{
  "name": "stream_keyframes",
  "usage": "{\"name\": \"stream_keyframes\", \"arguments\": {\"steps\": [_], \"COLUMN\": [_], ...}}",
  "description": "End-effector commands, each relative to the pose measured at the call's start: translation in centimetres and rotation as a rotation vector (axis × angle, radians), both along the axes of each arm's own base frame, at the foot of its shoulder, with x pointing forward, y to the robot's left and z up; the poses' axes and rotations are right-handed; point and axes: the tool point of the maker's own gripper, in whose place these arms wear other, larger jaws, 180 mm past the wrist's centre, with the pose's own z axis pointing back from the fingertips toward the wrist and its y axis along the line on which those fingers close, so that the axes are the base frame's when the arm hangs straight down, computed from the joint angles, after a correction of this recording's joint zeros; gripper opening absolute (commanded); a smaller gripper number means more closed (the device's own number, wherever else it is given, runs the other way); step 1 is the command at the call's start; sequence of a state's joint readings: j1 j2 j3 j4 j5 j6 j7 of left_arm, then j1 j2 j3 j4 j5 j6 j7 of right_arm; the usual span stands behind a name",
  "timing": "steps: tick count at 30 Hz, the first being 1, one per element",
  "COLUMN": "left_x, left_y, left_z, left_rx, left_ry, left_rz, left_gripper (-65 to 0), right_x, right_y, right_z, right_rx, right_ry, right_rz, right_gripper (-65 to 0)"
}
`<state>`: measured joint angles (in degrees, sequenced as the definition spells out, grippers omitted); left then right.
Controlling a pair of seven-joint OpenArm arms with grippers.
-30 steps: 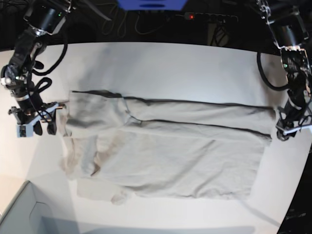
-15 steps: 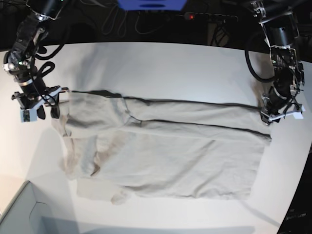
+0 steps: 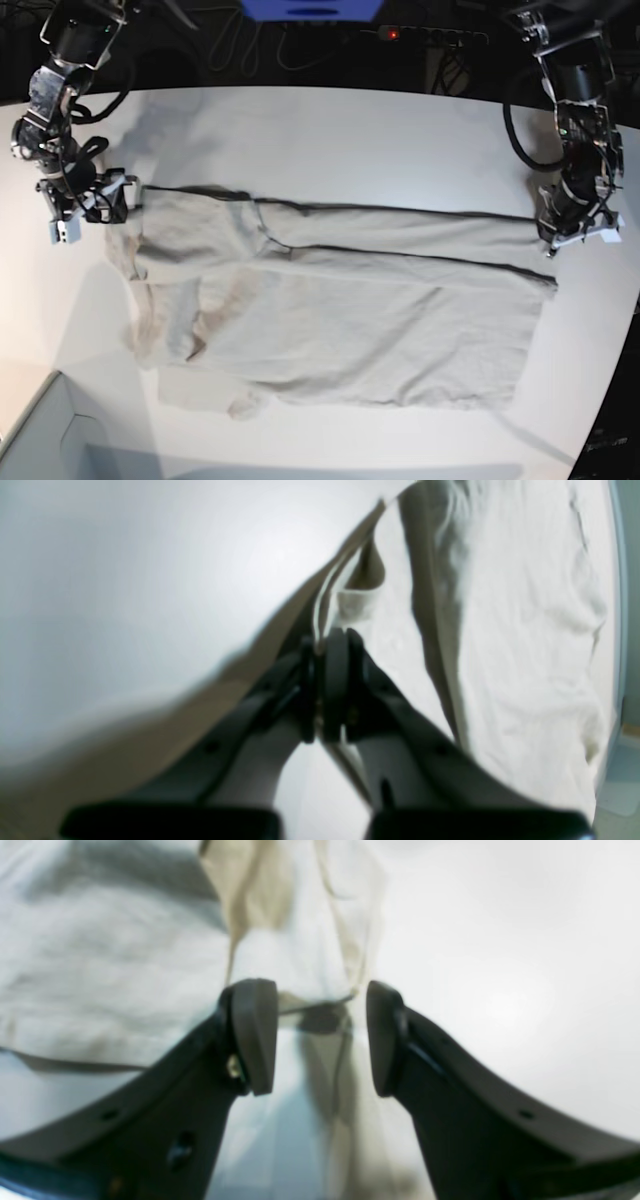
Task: Layout the t-shirt on the table in an organized manner, then fold the t-shirt properly
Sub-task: 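Grasp the folded edge again with both grippers, then lift the folded edge with both grippers and pull it back open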
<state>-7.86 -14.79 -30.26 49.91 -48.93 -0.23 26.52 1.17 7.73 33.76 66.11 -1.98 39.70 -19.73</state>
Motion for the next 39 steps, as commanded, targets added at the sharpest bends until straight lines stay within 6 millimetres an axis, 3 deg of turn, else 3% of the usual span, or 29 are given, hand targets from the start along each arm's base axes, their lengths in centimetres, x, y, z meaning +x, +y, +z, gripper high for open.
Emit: {"name": "stream_keyframes", "arguments": {"steps": [1, 5, 10, 12, 15, 20, 26, 30, 35, 39], "left_x": [0.3, 0.3, 0.1, 0.2, 0.0, -0.6, -1.3, -1.6, -0.3, 1.8], "left_y": [0.7, 0.8, 1.3, 1.3, 1.7, 2.8, 2.6, 2.2, 1.8, 1.8], "left_z": [0.6, 0.7, 0.8, 0.9, 1.5, 4.6, 6.5, 8.5, 11.7, 13.6], "left_rx": [0.019, 0.022, 0.03, 0.027, 0.045, 0.133, 0.184, 0.227, 0.269, 0.268], "left_ry": [-0.004, -0.006, -0.004, -0.002, -0.015, -0.075, -0.11, -0.149, -0.225, -0.278], "left_rz": [0.001, -0.001, 0.001, -0.003, -0.005, -0.037, -0.067, -0.093, -0.114, -0.11], "left_gripper": [-65.0, -65.0, -65.0, -65.0, -65.0, -65.0, -65.0, -65.0, -65.0, -65.0], "right_x": [1.7, 2.6, 2.3, 2.0, 0.8, -1.3, -1.7, -1.3, 0.9, 3.3], "right_y": [-0.6, -0.8, -0.9, -0.8, -1.1, -3.1, -2.9, -2.5, -2.5, -4.0], "right_z": [1.7, 1.1, 0.2, 0.0, -0.7, 0.1, 3.2, 6.9, 11.4, 13.1], "right_rx": [-0.003, 0.024, 0.038, 0.039, 0.033, -0.043, -0.126, -0.203, -0.304, -0.348], "right_ry": [-0.065, -0.052, -0.027, -0.018, 0.006, 0.015, -0.053, -0.136, -0.172, -0.104], "right_rz": [-0.002, -0.011, -0.017, -0.012, -0.017, -0.006, 0.027, 0.058, 0.08, 0.048], "right_gripper": [-35.9, -35.9, -37.3, -44.6, -65.0, -65.0, -65.0, -65.0, -65.0, -65.0]}}
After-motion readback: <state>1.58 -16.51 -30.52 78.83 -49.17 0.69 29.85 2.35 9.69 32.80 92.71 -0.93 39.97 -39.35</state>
